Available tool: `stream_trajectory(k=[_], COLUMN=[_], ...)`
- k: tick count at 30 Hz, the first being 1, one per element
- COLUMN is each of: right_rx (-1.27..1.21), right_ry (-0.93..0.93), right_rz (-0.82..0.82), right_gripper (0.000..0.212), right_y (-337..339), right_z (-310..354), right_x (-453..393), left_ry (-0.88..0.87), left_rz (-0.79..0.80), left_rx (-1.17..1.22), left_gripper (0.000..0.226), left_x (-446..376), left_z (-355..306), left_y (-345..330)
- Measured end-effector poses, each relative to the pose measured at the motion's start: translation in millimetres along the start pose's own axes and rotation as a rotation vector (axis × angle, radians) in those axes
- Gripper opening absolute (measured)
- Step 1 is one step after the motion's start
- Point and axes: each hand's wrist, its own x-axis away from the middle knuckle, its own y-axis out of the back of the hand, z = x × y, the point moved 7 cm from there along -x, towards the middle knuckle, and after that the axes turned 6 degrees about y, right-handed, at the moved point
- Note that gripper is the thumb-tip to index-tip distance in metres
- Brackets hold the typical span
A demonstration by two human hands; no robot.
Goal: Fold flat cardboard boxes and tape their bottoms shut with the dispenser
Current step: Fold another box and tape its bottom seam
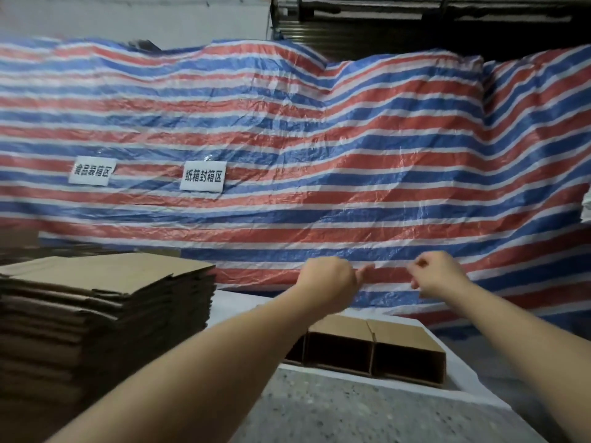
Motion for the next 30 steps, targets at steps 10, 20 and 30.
stream_trajectory(k=[10,20,30], right_rx=[-0.036,0.147,0.238], right_ry=[0.079,0.198,0.157], right_rz=[0.198,0.226,0.313], right_gripper=[0.065,0.06,0.063], right_y=[32,60,68], right_z=[144,176,159], right_x=[106,132,142], left_ry=[0.126,0.483,0.547], left_rz=[0.029,0.291,0.334], left_rx=[-0.245,-0.333,-0.255], left_gripper=[0.052,0.071,0.038], left_x=[91,148,177], left_z=[114,229,233], left_y=[131,116,85])
